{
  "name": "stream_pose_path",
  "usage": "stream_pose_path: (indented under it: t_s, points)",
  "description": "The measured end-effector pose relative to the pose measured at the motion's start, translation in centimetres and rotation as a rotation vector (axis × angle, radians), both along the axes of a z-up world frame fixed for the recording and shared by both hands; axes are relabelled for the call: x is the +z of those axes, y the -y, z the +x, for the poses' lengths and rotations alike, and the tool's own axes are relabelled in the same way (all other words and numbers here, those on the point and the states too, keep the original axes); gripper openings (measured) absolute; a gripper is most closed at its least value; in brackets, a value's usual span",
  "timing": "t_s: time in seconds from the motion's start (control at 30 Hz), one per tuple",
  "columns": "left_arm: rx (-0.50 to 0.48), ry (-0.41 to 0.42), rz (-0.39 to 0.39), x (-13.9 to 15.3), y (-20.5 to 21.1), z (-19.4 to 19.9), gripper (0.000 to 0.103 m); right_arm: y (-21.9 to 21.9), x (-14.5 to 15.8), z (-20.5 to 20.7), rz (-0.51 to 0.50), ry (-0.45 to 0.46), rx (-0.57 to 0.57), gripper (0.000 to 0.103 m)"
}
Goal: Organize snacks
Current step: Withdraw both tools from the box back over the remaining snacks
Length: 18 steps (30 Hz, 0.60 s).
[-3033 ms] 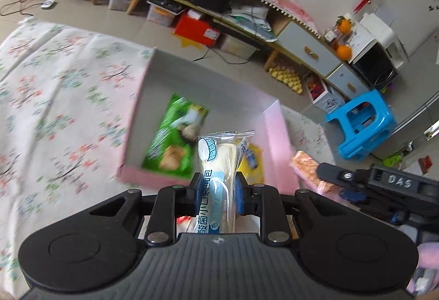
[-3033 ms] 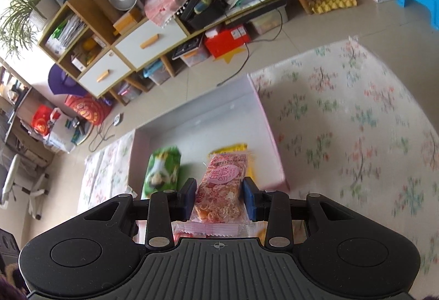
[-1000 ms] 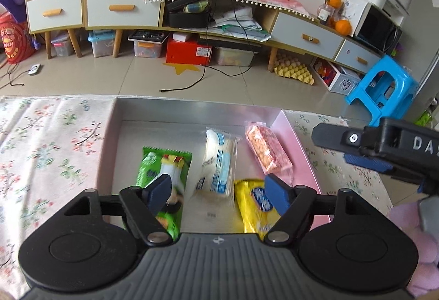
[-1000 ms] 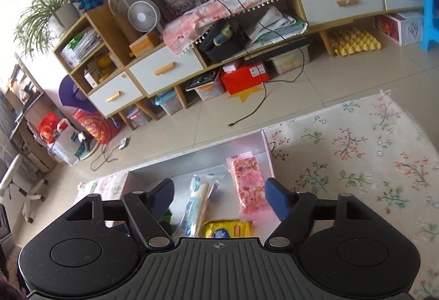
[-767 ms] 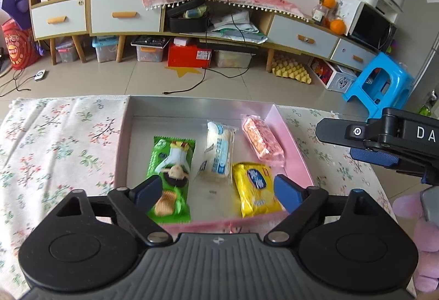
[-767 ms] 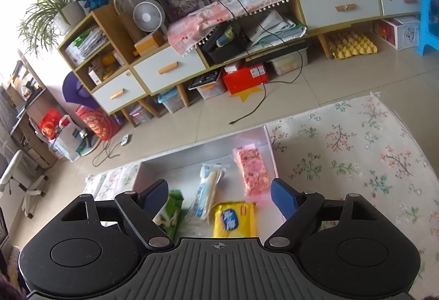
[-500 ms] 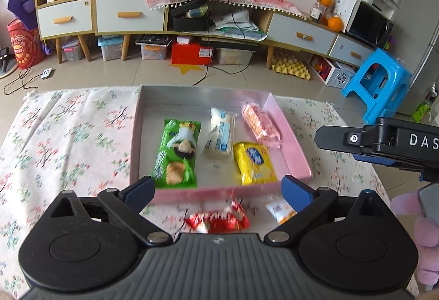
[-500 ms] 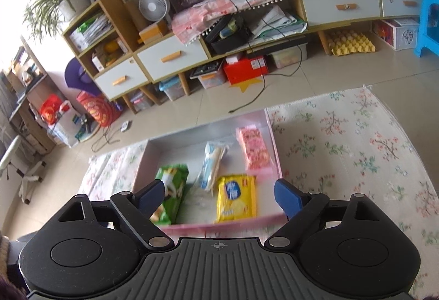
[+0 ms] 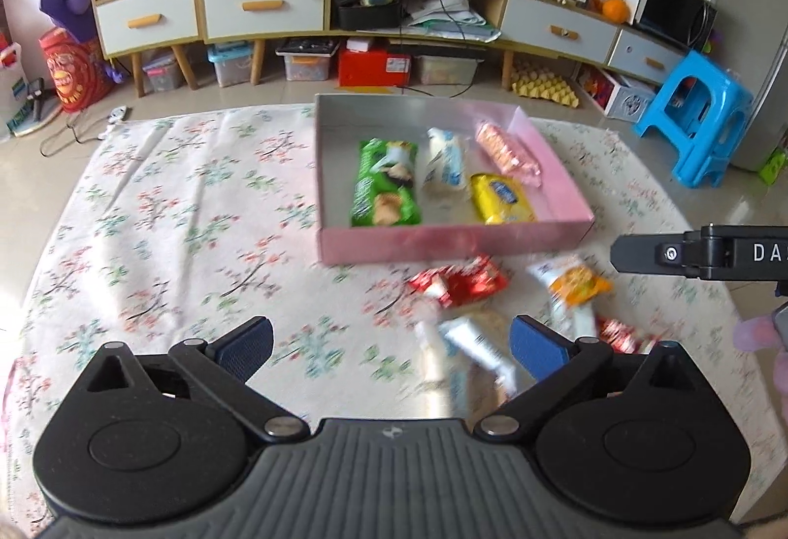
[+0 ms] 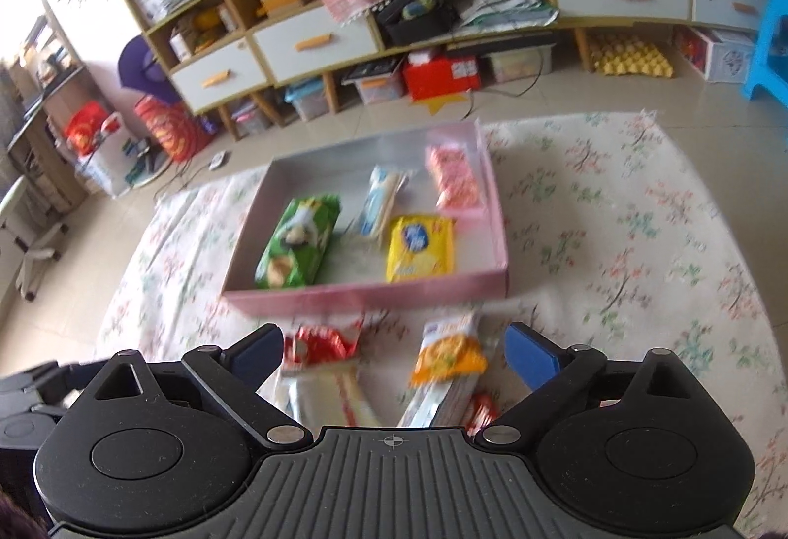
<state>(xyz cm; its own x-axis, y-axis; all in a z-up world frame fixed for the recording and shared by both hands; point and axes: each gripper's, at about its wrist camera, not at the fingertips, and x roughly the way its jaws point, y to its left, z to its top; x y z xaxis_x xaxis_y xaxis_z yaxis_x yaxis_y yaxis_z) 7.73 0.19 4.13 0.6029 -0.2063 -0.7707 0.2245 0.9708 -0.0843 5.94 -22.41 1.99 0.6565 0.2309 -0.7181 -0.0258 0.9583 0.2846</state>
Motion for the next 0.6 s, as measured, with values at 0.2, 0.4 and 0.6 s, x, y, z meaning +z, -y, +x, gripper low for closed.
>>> stream_pose_path:
  t_s: [0.2,0.4,0.6]
  points:
    - [-0.084,0.007,0.061,-1.7,-1.8,-1.9,0.103,-0.9,-2.0,-1.2,-0.077,-0.060,0.048,0.098]
    - [-0.169,0.013,0.095,-3.8,-3.9,-4.2,0.103,-1.2,-2.7,-3.2,-0.094,-0.027,0.079,0.098]
    - [-0.259,-0.004,0.079,-6.4,-5.3,-6.4,0.102,-3.4,-4.8,-5.9,-0.098,0.004,0.237,0.098]
